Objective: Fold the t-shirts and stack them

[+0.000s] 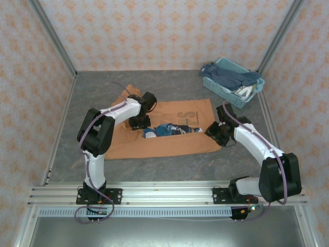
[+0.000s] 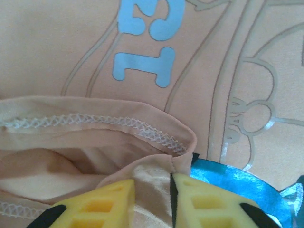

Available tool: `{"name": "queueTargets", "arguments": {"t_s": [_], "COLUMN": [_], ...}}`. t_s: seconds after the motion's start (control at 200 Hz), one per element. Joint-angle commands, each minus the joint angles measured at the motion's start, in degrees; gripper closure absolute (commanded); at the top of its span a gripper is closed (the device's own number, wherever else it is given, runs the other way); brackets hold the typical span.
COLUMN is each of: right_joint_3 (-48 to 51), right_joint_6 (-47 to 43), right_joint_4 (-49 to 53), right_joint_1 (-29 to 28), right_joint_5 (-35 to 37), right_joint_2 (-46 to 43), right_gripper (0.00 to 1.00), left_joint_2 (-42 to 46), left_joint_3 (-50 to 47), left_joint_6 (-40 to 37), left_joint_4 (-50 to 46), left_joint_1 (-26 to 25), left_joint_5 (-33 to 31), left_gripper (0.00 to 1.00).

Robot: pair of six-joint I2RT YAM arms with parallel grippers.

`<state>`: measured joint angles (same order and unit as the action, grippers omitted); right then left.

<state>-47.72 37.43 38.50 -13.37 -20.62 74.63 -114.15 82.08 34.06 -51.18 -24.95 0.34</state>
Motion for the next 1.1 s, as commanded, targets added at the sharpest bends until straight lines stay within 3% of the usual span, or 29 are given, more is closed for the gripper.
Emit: {"name": "queueTargets", "arguments": {"t_s": [0.0, 0.195, 0.375, 0.405, 0.46, 0.555, 0.756, 0.996, 1.096], "right_joint_3": [0.5, 0.9, 0.4, 0.4, 0.4, 0.9, 0.3, 0.2, 0.2], "right_joint_6": [0.0, 0.2, 0.2, 0.2, 0.1, 0.2, -0.2, -0.2, 0.1], "right_joint_4": [0.4, -0.2, -0.6, -0.6, -0.5, -0.6, -0.5, -0.4, -0.8], "right_joint_1": [-0.4, -0.4, -0.4, -0.4, -0.4, -0.4, -0.4, -0.4, -0.4], "right_joint_5": [0.5, 0.0, -0.2, -0.2, -0.2, -0.4, -0.6, -0.6, -0.7], "right_joint_2": [-0.6, -0.1, 0.4, 0.5, 0.4, 0.5, 0.9, 1.2, 1.6], "right_gripper": [0.55, 0.56, 0.57, 0.57, 0.57, 0.57, 0.57, 0.57, 0.57], "left_joint_2": [-0.4, -1.1, -2.1, -1.7, -0.8, 0.3, -0.1, 13.3, 17.8], "left_joint_3": [1.4, 4.3, 6.6, 6.6, 6.5, 5.5, 6.5, 1.0, -3.4], "left_joint_6": [-2.3, -5.9, -7.2, -6.9, -6.0, -6.8, -11.3, -8.7, -4.3], "left_joint_4": [-1.9, -3.6, -5.7, -6.2, -6.9, -5.8, -6.7, -5.1, -3.6], "left_joint_1": [-0.5, -1.5, -2.2, -2.2, -2.1, -1.4, 2.7, 9.2, 11.4], "left_joint_5": [-4.0, -5.7, -7.8, -8.4, -9.6, -9.5, -9.1, -7.4, -4.8], "left_gripper": [0.80, 0.98, 1.00, 0.97, 0.80, 0.70, 0.65, 0.65, 0.48]}}
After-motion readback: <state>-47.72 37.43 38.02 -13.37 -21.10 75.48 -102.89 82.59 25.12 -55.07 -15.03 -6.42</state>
